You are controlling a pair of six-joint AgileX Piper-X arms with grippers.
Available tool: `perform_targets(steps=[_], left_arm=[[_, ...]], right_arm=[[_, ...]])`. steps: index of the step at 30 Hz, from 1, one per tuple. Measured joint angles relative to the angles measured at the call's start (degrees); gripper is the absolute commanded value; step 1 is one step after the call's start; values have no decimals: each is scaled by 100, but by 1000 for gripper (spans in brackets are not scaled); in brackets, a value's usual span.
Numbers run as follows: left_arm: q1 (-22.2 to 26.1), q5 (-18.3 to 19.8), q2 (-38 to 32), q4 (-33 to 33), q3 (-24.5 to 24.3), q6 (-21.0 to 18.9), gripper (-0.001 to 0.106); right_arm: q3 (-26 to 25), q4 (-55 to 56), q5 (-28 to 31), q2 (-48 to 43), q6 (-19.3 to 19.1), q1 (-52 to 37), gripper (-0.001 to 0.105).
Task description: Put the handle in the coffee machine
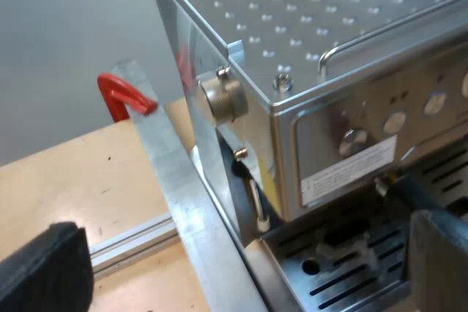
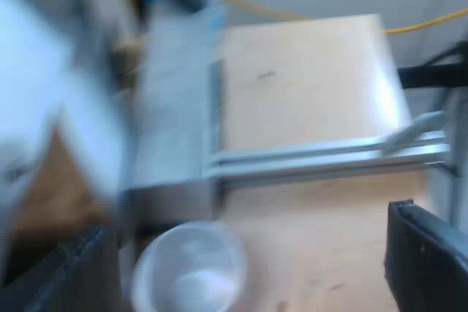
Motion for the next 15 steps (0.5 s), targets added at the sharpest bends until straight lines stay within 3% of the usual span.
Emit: perform_targets(steps=[5, 15], left_arm=[[0, 167, -74, 164, -15, -296, 88], [0, 196, -684, 280, -15, -328, 88]], right_arm=[[158, 11, 161, -498, -59, -351, 75], [996, 41, 732, -2420, -315, -371, 75]])
